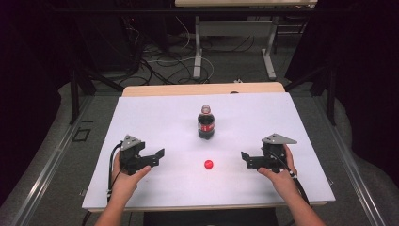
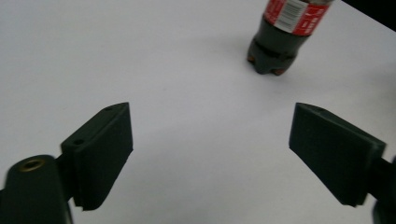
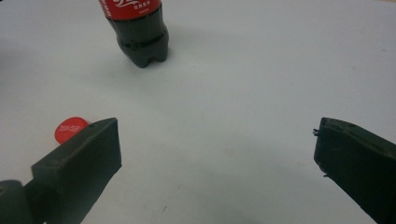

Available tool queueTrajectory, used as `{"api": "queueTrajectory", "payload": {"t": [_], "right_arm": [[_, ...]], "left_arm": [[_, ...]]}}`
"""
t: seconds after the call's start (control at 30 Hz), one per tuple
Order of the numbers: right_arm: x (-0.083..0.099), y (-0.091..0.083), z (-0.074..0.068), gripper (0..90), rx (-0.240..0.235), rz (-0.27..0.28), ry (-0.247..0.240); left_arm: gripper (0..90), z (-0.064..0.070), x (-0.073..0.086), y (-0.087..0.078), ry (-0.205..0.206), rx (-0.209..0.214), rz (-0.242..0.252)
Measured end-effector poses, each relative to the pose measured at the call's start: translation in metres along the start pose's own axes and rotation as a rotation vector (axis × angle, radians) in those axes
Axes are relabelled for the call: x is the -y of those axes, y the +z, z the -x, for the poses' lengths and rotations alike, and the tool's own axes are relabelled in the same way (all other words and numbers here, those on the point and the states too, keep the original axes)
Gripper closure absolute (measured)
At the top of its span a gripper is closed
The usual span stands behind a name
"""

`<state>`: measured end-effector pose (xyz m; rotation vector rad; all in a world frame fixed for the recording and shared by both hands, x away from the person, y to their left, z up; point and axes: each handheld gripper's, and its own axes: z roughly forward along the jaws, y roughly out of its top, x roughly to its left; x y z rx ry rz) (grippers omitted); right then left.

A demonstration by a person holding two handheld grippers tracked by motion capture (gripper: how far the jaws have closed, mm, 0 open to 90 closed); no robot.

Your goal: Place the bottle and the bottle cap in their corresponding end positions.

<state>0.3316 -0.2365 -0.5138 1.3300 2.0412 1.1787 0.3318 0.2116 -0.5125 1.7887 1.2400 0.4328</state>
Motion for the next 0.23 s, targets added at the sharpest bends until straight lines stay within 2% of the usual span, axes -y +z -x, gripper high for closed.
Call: {"api": "queueTrajectory", "payload": {"t": [0.23], "right_arm": [[0.011, 0.002, 0.008, 0.0, 0.018, -0.005, 0.001]], "left_arm": [[5.0, -0.018, 0.008, -0.008, -0.02, -0.049, 0.007]]}}
